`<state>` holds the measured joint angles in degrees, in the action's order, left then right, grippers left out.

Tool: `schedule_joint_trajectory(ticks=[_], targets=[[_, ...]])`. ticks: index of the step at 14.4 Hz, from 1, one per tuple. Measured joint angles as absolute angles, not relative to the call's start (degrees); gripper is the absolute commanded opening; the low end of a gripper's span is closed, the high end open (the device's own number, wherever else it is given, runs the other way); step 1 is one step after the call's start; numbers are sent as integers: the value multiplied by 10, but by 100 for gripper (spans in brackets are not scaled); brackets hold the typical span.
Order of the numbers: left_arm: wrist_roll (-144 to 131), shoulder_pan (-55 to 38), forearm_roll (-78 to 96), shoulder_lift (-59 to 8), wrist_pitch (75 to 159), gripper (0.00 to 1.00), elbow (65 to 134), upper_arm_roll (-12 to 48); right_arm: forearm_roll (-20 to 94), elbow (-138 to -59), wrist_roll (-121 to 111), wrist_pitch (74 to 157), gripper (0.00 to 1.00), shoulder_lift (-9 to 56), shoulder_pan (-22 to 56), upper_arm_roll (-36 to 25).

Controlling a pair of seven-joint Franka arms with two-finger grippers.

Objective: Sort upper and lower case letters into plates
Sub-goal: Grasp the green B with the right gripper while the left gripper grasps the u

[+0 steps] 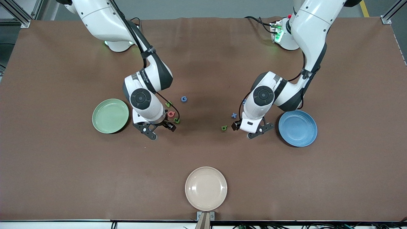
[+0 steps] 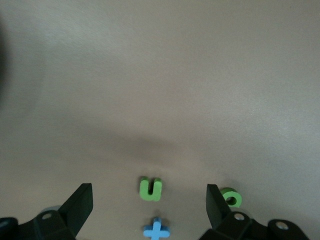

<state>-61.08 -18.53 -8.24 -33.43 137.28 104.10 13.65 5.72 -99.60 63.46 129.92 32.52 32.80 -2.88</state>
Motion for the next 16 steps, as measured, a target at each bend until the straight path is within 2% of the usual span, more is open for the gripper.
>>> schedule_joint_trajectory(ticks=[3,6,9,12,16], targets=[[-612,-193,-82,-349,1377,100,1041,137,57,-997,661,1317,73,340,343,-29],[-630,-198,-82,-361,1387,99,1041,137,57,-999,673,1337,73,358,358,-29],[-634,-199,-82,-371,1393,88,1041,137,57,-1031,673,1405,73,367,361,-29],[-634,-199,-82,-375,1393,77,1041,136,57,-1053,673,1429,73,368,370,-29],[-634,-199,-83,-378,1393,74,1045,136,57,-1055,673,1429,69,368,376,-29]])
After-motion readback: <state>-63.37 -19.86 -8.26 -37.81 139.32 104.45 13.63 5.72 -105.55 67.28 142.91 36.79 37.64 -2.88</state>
